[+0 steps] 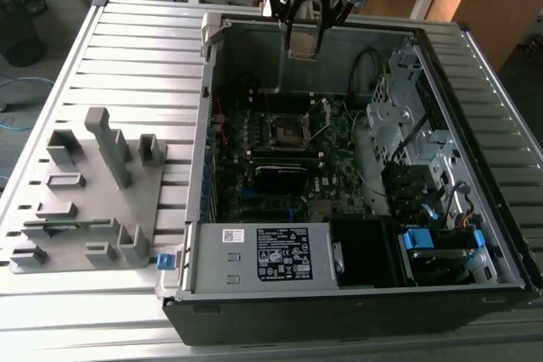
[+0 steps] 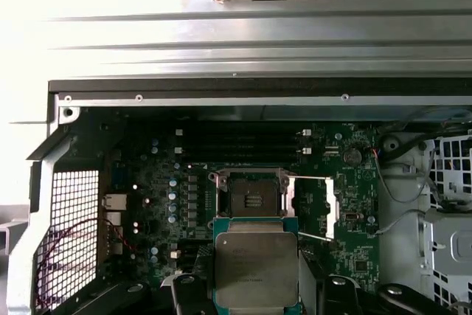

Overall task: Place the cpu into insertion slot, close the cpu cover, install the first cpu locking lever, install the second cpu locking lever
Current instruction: 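Place the cpu into insertion slot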

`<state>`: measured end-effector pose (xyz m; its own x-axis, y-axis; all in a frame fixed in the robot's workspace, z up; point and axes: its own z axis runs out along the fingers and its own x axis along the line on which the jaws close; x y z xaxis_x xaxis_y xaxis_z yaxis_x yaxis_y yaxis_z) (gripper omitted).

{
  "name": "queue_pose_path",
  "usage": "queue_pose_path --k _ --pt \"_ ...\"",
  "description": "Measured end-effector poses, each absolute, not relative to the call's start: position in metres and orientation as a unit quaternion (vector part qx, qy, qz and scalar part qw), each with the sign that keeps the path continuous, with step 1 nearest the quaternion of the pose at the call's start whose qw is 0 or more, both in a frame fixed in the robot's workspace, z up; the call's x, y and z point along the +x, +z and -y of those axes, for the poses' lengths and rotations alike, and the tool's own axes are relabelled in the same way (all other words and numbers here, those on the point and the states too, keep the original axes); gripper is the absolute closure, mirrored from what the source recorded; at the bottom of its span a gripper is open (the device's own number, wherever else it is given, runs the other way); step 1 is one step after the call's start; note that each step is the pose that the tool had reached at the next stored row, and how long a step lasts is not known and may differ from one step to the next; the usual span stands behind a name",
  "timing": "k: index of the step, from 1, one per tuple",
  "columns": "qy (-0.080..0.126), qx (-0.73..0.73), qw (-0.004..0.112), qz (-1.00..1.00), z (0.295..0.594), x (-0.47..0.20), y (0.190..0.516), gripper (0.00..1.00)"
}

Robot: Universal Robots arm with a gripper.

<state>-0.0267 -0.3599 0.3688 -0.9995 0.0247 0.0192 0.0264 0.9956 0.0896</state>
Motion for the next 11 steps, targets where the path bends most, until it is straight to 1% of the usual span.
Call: queue_pose_path --k 11 --pt "-0.045 -0.013 0.009 0.999 0.3599 -0.0267 0.3623 0.46"
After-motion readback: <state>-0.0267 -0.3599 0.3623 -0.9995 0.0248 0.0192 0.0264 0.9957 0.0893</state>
